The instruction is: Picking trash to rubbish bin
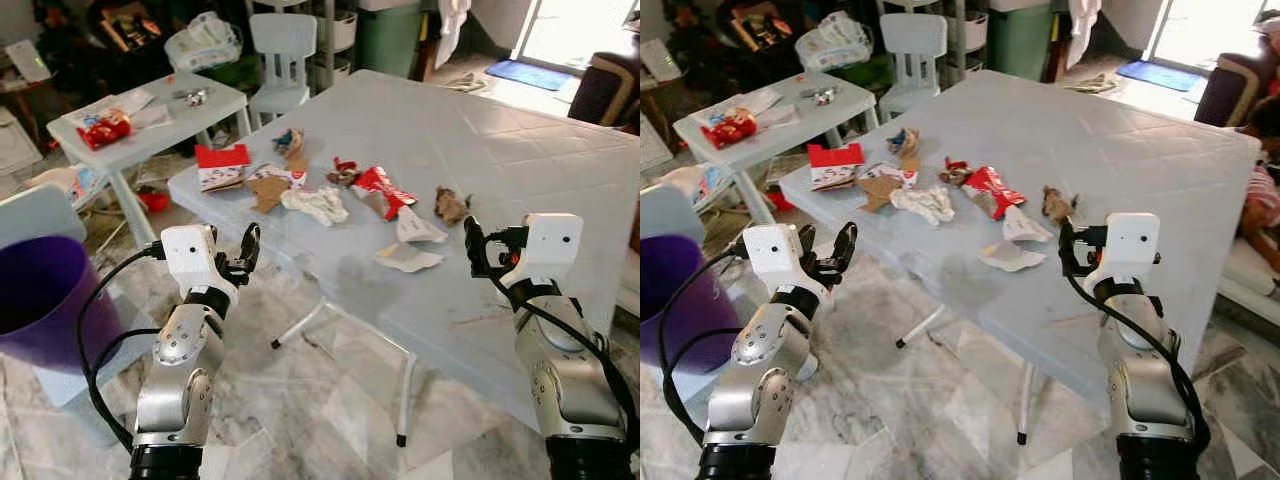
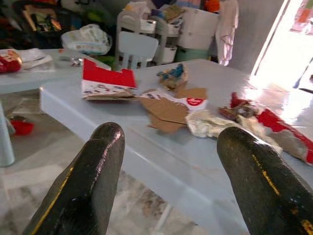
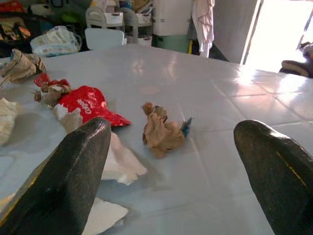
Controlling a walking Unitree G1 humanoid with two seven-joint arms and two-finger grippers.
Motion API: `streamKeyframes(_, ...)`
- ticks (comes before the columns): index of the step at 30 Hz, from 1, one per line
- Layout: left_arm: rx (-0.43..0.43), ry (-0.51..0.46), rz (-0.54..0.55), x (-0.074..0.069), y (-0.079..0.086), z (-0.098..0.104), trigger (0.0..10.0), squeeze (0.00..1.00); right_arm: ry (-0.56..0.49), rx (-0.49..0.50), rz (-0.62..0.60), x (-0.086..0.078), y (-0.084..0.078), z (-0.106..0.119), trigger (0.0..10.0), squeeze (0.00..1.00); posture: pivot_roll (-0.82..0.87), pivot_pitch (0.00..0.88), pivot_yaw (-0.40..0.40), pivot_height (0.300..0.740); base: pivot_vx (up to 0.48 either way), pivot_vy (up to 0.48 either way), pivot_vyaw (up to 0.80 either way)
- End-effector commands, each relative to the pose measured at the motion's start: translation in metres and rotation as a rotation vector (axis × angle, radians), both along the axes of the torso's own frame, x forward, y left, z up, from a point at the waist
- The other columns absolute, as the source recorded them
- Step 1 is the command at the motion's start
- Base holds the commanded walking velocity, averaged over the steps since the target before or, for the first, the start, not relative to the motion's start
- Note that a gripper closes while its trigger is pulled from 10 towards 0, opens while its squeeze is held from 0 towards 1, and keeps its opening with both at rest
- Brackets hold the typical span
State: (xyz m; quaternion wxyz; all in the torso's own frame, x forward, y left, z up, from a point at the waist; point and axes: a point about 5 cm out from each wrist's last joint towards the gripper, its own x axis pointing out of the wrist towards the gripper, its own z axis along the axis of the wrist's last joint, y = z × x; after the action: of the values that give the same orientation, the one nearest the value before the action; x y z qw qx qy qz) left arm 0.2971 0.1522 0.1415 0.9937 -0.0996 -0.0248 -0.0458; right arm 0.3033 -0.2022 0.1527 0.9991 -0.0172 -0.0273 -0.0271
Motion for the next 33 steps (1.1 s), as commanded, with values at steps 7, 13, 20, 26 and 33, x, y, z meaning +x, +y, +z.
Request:
streamKeyframes(7,-0.013,0.015,0.014,0.0026,0.0011,0.0003,10.0,0.00,-0.005,-0.007,-0.002,-0.0007,-0.0020,0.0038,10.0,0.00,-0.01,0.046,0.023,0.740,0.000,0.000,-0.80)
streamKeyframes(13,-0.028,0.033,0.037,0.0027,0.0025,-0.0016,10.0,0.00,-0.004,-0.010,-0.001,-0.0009,-0.0021,0.0039,10.0,0.00,-0.01,0.051,0.021,0.740,0.000,0.000,-0.80)
streamKeyframes(20,-0.021,0.035,0.028,0.0033,0.0019,-0.0019,10.0,0.00,-0.005,-0.011,-0.001,-0.0010,-0.0023,0.0041,10.0,0.00,-0.01,0.050,0.019,0.740,0.000,0.000,-0.80)
streamKeyframes(26,-0.010,0.039,0.011,0.0047,0.0000,-0.0027,10.0,0.00,-0.010,-0.006,0.002,-0.0002,-0.0021,0.0054,10.0,0.00,-0.01,0.051,0.017,0.740,0.000,0.000,-0.72)
streamKeyframes(33,-0.010,0.066,-0.011,0.0089,-0.0047,-0.0058,10.0,0.00,-0.019,-0.005,0.017,0.0044,0.0006,0.0088,10.0,0.00,-0.01,0.056,0.019,0.740,0.000,0.000,0.00)
